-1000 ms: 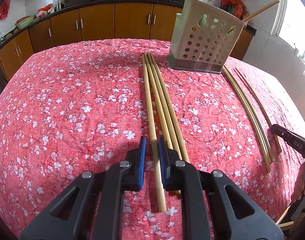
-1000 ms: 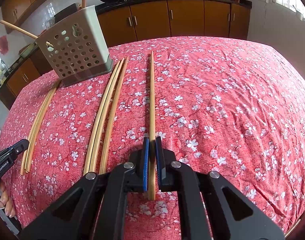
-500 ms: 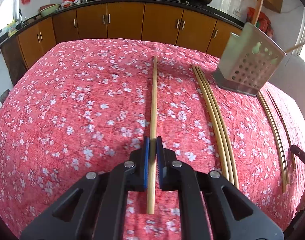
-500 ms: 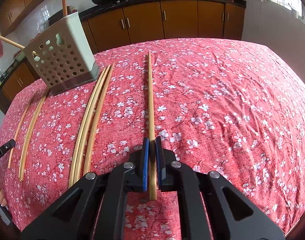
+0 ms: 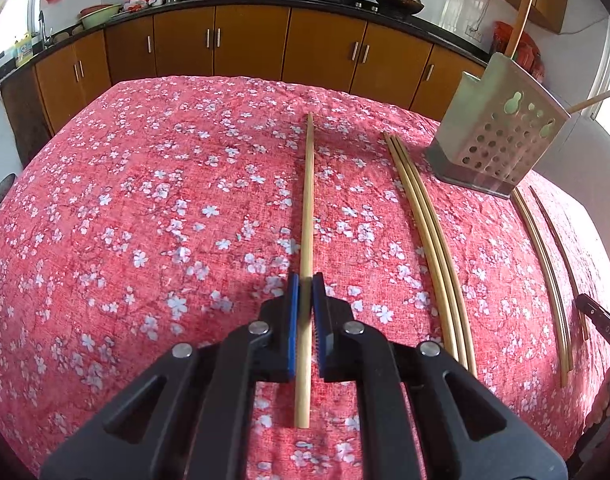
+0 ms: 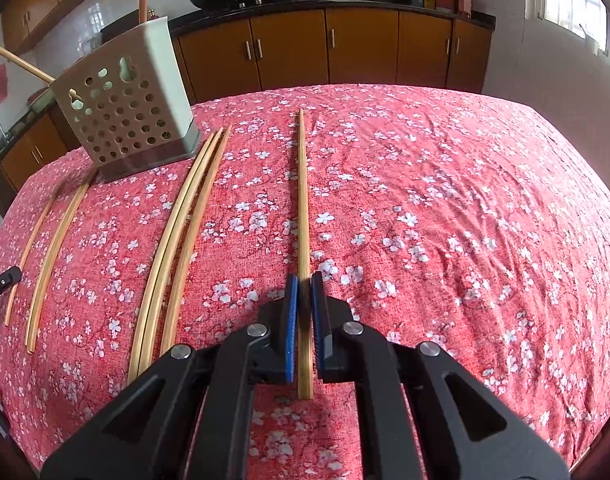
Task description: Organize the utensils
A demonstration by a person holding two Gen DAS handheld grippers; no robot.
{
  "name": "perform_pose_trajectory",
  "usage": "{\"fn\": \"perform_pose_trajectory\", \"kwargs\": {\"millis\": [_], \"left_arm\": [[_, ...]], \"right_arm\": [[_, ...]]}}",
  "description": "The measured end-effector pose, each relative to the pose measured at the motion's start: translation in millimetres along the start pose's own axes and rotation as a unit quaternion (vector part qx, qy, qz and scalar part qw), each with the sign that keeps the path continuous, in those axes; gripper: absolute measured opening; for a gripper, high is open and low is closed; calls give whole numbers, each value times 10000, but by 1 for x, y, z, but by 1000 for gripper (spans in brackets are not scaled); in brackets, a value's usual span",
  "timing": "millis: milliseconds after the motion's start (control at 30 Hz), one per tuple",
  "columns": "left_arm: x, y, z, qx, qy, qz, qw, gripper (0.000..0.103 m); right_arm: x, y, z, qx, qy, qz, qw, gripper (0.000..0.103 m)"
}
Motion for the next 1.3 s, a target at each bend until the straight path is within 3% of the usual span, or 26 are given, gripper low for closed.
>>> {"fn": "perform_pose_trajectory", "kwargs": {"millis": [800,967,1100,1300], "left_arm": [[-3,5,-8,51,-29,190,9998,8],[16,4,-44,-101,521,159,9985,8],[36,0,-75,-221,980,60,9949,8],[58,0,-106,-309,1482,-110,9884,8]], "right_arm": [[0,4,-13,83,87,48,9999,8],[29,11,-57,96,878,88,9961,8],[47,18,-81,126,1275,204,9915,8],[59,23,-93,182,1510,336,9878,7]]}}
Point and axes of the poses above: each gripper's, at about its wrist camera, not at the fingertips, and z roughly the way its jaws point, y to its right, x to its top, the point moved 2 cm from there along z, roughly the way its jaws point, and after that the axes turned 5 degrees about y, right-handed, at the moved point
